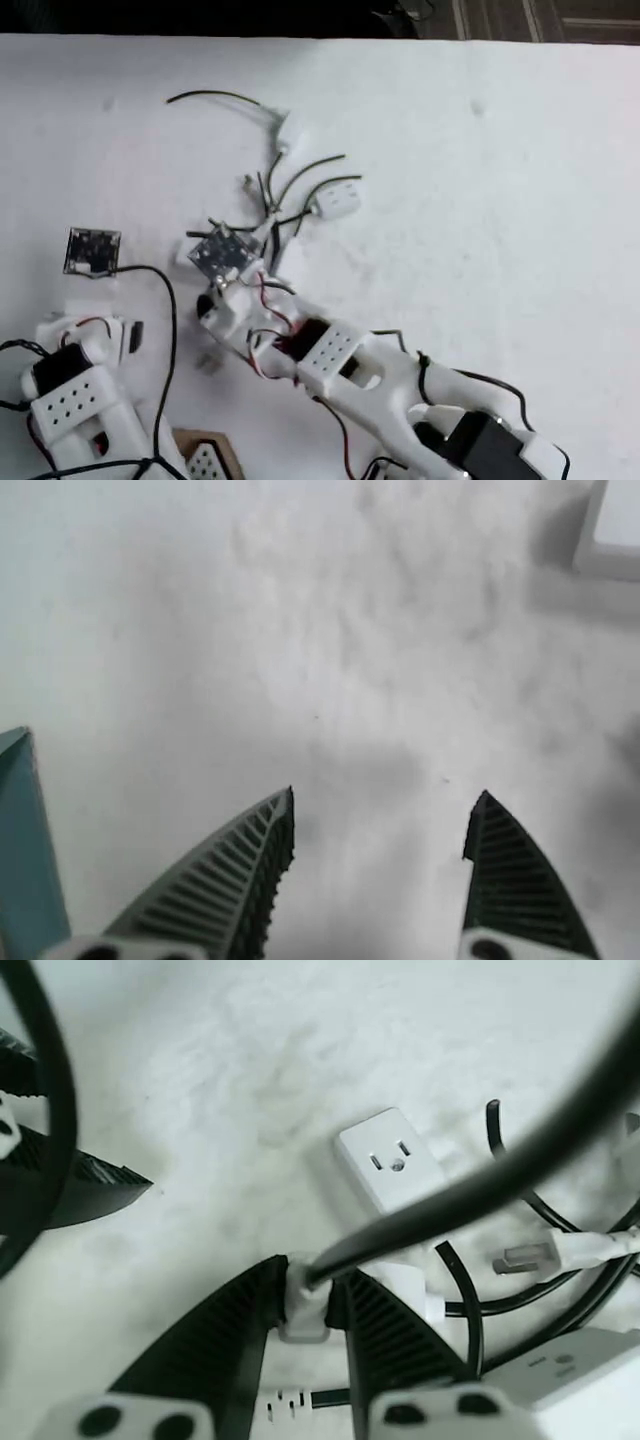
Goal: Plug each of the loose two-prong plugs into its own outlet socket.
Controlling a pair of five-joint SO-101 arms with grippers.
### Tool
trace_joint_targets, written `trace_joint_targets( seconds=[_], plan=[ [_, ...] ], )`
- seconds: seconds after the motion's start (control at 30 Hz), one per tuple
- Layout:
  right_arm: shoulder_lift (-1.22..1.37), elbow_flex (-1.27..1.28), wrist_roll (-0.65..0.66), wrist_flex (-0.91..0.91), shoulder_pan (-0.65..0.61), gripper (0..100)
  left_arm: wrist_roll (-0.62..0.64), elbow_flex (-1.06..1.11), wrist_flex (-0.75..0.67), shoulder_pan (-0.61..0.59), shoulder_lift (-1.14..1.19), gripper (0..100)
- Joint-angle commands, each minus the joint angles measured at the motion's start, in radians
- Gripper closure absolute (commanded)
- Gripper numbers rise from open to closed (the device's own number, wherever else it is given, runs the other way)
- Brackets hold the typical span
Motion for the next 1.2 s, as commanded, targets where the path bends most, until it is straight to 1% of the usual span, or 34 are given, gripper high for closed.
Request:
trace_joint_targets(
  seconds=[0.0,0.23,0.5,1.17],
  plan=[
    [-0.005,-0.034,0.009,0.022,-0.004,98.2,0.012,-0.002,-0.018,0.013,-0.016,72],
    [-0.005,-0.037,0.003,0.010,-0.016,98.2,0.014,-0.002,-0.018,0.013,-0.016,72],
    [0.104,-0.038,0.003,-0.102,-0.016,98.2,0.014,0.000,-0.018,0.013,-0.016,72],
    [0.091,-0.071,0.003,-0.107,0.016,98.2,0.015,0.000,-0.018,0.013,-0.016,72]
  ],
)
